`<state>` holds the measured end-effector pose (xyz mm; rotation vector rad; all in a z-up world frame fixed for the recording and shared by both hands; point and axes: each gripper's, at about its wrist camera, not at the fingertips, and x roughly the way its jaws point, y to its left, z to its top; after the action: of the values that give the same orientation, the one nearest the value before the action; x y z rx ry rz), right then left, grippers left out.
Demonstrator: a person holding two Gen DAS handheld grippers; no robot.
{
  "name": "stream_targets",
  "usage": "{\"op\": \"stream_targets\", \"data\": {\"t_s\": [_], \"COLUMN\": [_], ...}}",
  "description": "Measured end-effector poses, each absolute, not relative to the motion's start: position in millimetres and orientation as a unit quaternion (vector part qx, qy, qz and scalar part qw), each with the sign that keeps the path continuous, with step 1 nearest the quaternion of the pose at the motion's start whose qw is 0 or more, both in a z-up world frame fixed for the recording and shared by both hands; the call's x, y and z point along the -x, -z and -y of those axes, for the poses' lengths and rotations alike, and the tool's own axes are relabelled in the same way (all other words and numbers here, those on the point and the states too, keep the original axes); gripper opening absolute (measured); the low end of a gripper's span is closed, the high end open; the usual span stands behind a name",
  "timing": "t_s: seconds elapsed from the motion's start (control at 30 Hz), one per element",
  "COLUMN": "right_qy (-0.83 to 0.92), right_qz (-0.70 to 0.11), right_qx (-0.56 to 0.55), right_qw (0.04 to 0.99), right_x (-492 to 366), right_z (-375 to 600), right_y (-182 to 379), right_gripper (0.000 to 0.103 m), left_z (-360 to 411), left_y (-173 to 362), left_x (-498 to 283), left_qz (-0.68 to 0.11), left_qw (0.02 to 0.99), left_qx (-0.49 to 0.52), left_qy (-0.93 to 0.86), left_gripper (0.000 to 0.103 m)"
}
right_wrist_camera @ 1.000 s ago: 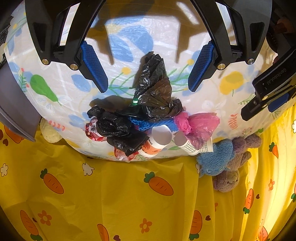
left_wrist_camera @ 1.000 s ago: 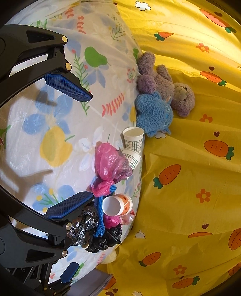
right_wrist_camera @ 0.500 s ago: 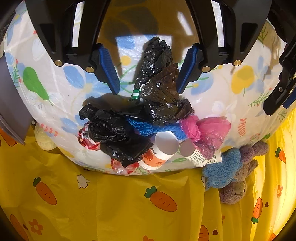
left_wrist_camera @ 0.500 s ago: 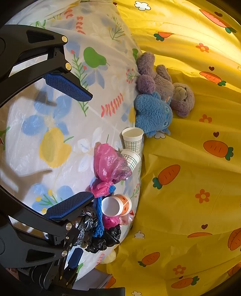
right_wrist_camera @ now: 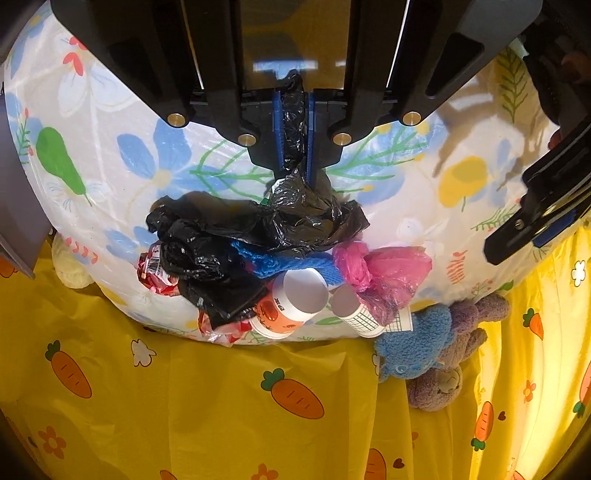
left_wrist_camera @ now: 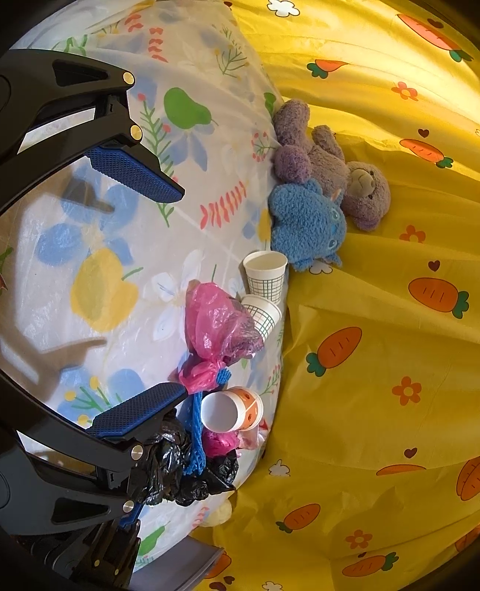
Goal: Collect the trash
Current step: 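Grasp black plastic bag with right gripper while left gripper grasps another black bag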
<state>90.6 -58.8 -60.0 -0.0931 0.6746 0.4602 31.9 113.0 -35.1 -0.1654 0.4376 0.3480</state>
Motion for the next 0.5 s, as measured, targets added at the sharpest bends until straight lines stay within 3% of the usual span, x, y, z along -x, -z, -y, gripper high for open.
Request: {"op": "stream_targets", "data": {"t_s": [0.5], "right_qy": [-0.168], "right_qz": [-0.244], "right_qx": [0.018], "right_qw": [0.955], "right_x": [-47.7], "right_z": [158.1], "right_y": [20.8], "right_gripper": [0.010], "left_z": [-50.1], "left_y": [18.1], "left_x": [-69.0], "left_qz": [-0.211], "left_qw": [0.973], "left_qx": [0.087], "left_qy": [-0.032], "left_gripper": [0.096]}}
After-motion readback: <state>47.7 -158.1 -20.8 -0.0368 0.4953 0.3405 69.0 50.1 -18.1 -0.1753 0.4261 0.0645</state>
